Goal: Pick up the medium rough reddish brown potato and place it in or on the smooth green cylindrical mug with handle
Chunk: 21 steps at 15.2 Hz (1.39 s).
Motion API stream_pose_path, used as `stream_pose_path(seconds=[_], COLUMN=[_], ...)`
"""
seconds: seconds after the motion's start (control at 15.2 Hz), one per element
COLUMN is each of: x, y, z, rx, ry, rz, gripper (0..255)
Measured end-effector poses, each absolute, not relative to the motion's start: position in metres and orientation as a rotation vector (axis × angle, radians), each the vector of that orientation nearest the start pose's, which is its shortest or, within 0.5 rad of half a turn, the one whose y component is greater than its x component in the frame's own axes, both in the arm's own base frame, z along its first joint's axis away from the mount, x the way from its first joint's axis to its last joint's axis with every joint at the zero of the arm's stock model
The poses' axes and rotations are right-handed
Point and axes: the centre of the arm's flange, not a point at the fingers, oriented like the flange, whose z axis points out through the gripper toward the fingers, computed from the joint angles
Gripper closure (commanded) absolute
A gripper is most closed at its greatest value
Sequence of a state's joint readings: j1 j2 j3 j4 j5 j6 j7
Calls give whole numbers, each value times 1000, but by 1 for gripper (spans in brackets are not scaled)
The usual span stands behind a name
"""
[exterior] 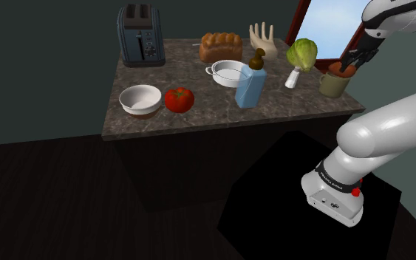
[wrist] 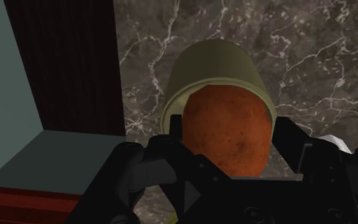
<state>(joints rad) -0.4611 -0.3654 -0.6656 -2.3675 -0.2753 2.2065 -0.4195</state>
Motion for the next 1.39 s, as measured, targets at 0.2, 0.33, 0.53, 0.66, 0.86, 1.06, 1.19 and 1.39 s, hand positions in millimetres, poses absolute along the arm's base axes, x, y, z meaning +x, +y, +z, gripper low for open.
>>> stream_pose_path(seconds=[0.2,0.33,0.53,0.66,0.86,1.06,1.19,1.39], x=[181,181,181,181,181,181,181,179], y=[-431,-431,-431,-430,-430,-427,-424,-424], z=[446,446,446,444,443,460,482,491], rx=[-3130,-3130,-3131,-3128,-3127,-3128,-3128,-3127], ry=[872,872,872,868,867,867,867,867], rz=[-170,-171,-172,-164,-161,-163,-163,-161], gripper=[255,255,0,0,0,0,0,0])
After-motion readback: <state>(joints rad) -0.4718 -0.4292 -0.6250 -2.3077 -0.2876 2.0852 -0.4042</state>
